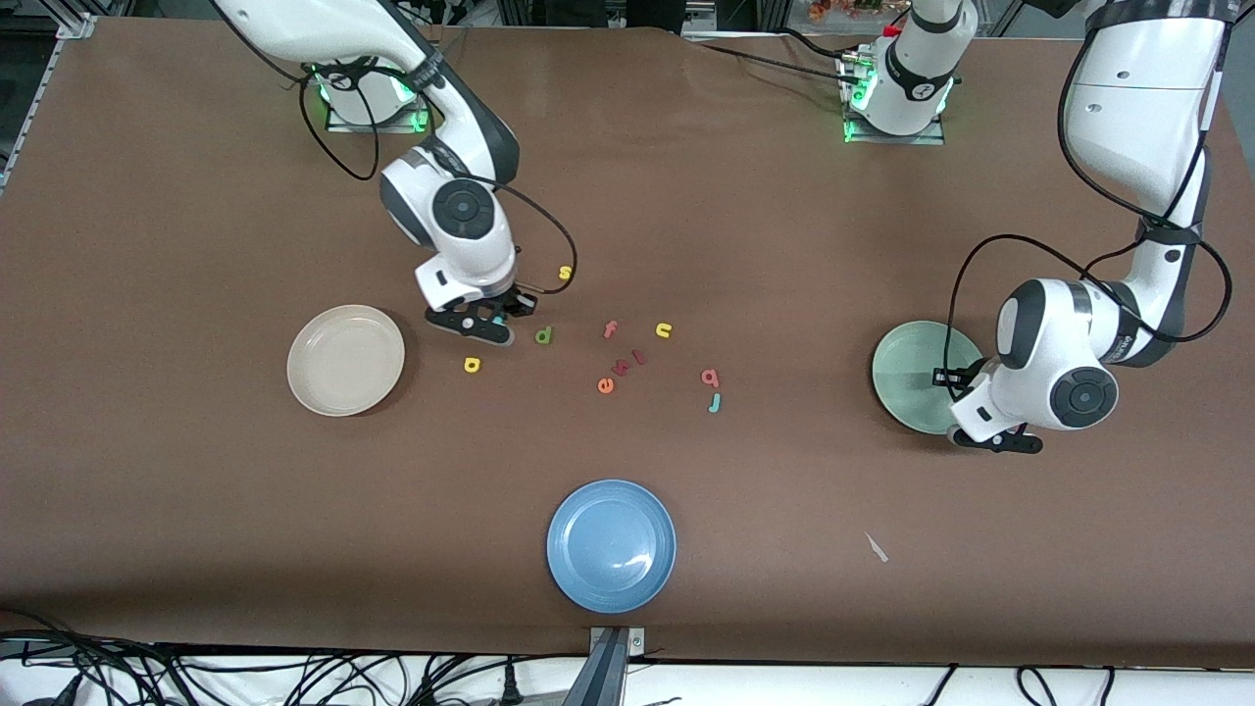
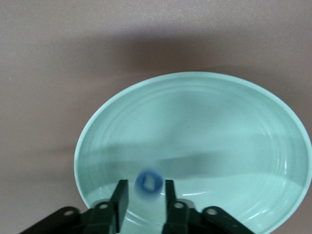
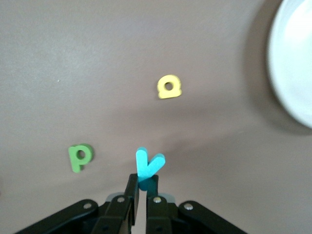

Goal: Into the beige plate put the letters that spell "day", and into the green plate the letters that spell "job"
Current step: 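Carry the o to the green plate while the right gripper carries the y, then release the o on the green plate while the right gripper drops the y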

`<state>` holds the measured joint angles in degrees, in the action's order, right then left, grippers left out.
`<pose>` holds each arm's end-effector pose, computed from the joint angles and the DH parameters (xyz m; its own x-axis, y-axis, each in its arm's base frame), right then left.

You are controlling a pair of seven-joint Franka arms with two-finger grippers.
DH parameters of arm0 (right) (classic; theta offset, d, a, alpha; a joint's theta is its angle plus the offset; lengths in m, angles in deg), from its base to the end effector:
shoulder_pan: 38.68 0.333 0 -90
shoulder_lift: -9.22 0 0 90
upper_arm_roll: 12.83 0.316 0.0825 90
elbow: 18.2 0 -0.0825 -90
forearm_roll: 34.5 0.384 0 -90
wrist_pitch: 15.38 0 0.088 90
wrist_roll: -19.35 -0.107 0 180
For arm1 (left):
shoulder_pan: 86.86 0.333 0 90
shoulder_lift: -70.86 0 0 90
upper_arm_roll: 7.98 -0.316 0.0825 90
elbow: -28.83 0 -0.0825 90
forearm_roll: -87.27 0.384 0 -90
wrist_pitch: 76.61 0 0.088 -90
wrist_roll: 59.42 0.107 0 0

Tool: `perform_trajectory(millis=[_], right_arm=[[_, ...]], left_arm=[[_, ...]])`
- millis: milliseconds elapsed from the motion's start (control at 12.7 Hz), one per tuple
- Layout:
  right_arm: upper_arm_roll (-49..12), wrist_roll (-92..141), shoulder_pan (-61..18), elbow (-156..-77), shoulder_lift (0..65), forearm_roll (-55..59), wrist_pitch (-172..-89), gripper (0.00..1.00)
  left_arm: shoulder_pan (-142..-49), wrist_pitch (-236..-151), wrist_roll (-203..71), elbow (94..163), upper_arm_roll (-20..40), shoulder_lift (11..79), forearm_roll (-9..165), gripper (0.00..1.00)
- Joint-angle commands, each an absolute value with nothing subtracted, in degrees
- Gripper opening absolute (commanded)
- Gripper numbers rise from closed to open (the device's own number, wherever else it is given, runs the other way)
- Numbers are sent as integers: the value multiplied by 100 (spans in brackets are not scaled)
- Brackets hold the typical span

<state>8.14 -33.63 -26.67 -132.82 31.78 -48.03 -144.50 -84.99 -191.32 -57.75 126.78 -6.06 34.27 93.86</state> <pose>0.5043 0.3127 0.2636 0.9772 -0.2082 -0.0423 -0.2030 -0.9738 0.1026 0.6329 0.0078 0.1968 0.9366 -0.0784 -0.3416 -0.1021 -0.9934 -0.0520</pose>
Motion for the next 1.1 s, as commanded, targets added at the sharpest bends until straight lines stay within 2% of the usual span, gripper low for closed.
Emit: perform_trajectory(millis=[0, 158, 473, 631, 868, 947, 1025], right_arm=[[861, -1701, -3276, -13518, 2453, -4251, -13810, 0], [861, -751, -3769, -13518, 2241, -4233, -13449, 0], [765, 605, -4359, -13509, 2310, -4259, -13639, 0], [467, 1123, -4404, -13509, 2476, -4329, -13973, 0], [352, 1627, -4632, -13509, 2662, -4347, -14335, 0], [308, 1627, -4624, -13500, 2723, -4347, -14344, 12], [299, 1609, -4624, -13500, 2758, -4347, -14370, 64]], left_arm=[[-8492, -19087, -5827, 12578, -456, 3535, 9395, 100], [-8519, -19087, -6527, 12551, -150, 3658, 9053, 100], [-8641, -19140, -8320, 12096, 773, 3580, 9034, 99], [-9140, -19279, -9032, 11910, 837, 3369, 9017, 99], [-9712, -20035, -10043, 11927, 828, 3071, 9043, 99], [-9862, -20254, -10334, 11918, 828, 2982, 9043, 99], [-9976, -20552, -10589, 11918, 828, 2903, 9043, 99]])
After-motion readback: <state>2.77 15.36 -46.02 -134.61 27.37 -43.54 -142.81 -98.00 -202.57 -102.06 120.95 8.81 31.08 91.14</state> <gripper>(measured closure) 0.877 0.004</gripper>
